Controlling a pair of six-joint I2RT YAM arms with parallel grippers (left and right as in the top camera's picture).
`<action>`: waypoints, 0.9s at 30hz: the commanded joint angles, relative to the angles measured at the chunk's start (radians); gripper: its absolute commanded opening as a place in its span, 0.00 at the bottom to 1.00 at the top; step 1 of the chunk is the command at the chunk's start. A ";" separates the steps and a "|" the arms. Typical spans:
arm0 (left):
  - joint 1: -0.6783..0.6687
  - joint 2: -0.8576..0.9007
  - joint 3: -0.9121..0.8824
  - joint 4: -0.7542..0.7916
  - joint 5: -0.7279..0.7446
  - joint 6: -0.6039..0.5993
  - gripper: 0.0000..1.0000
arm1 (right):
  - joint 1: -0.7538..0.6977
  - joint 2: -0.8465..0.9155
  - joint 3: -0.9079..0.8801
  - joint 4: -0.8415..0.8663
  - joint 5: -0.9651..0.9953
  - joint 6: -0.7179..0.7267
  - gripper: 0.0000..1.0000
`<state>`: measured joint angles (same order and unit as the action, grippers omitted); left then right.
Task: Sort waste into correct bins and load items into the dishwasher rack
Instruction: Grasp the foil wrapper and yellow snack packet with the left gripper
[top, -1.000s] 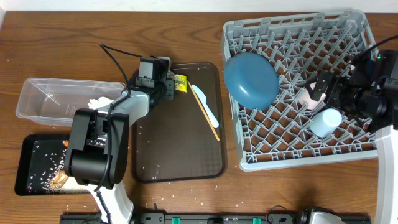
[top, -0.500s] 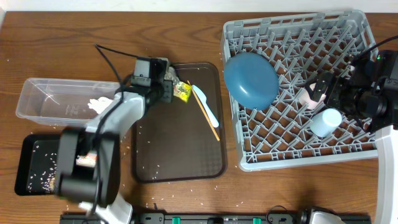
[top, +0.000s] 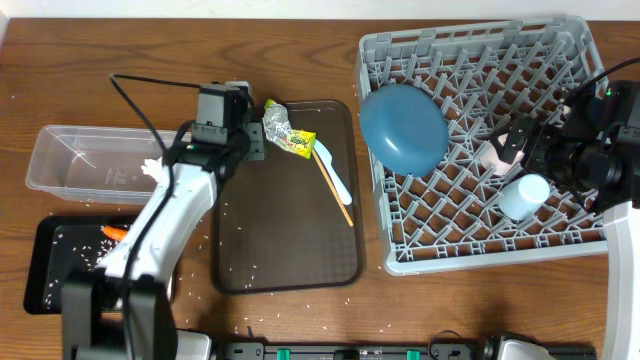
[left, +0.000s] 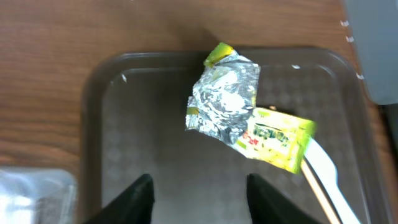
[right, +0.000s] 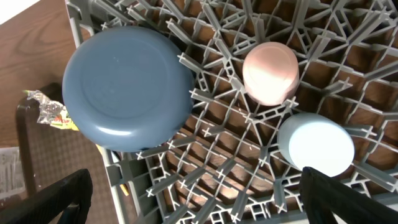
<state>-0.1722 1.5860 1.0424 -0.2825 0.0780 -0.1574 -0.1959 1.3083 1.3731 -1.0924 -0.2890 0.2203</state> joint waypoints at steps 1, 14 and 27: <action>0.003 0.107 -0.005 0.047 -0.006 -0.149 0.58 | 0.014 -0.001 0.005 -0.008 -0.007 0.011 0.99; 0.003 0.306 -0.005 0.275 0.095 -0.158 0.65 | 0.014 -0.001 0.005 -0.022 -0.007 0.011 0.99; 0.002 0.376 -0.004 0.341 0.153 -0.164 0.63 | 0.014 -0.001 0.005 -0.026 -0.007 0.011 0.99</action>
<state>-0.1722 1.9308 1.0424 0.0605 0.2119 -0.3145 -0.1959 1.3083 1.3731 -1.1141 -0.2890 0.2234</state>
